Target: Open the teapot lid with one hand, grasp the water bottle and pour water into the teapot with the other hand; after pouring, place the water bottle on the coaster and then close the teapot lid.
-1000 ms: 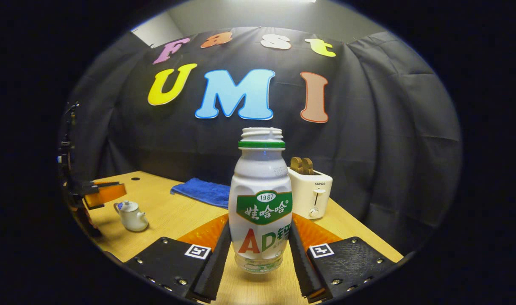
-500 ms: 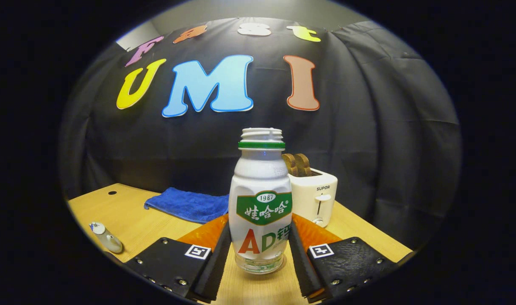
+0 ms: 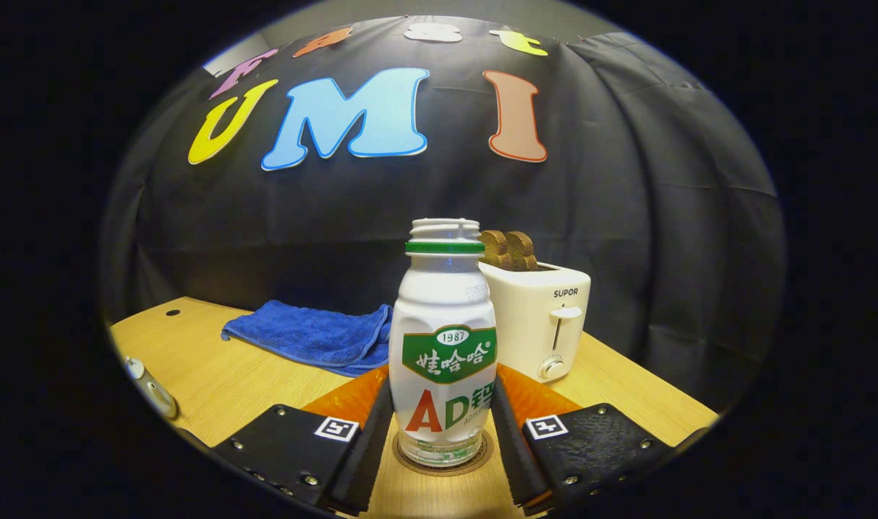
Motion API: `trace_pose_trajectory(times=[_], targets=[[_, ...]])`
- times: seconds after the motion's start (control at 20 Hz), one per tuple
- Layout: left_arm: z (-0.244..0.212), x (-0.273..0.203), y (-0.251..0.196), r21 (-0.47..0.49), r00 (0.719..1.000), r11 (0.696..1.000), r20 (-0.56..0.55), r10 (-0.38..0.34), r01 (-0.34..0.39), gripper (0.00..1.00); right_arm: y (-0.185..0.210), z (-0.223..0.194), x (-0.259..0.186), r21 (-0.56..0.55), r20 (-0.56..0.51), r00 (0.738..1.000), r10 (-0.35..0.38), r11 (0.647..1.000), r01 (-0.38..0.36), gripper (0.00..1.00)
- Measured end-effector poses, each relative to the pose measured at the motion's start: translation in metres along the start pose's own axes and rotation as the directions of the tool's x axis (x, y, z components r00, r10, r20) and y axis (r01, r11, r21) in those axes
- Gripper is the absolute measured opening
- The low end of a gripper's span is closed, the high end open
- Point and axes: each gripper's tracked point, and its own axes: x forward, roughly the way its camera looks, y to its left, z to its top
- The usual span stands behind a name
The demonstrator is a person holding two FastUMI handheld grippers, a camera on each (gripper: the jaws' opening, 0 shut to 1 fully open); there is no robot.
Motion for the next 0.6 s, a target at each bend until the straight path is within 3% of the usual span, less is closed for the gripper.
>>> trace_pose_trajectory(times=[0.45, 0.6], targets=[[-0.001, -0.001, -0.004, 0.003, 1.000, 1.000, -0.002, -0.012, 0.012, 0.80, -0.002, -0.010, 0.002, 0.003, -0.013, 1.000, 0.004, 1.000, -0.004, 0.74], [0.000, -0.002, -0.006, 0.007, 1.000, 1.000, 0.001, -0.018, 0.018, 0.80, 0.001, 0.001, -0.005, 0.011, 0.014, 1.000, 0.008, 1.000, -0.009, 0.92]])
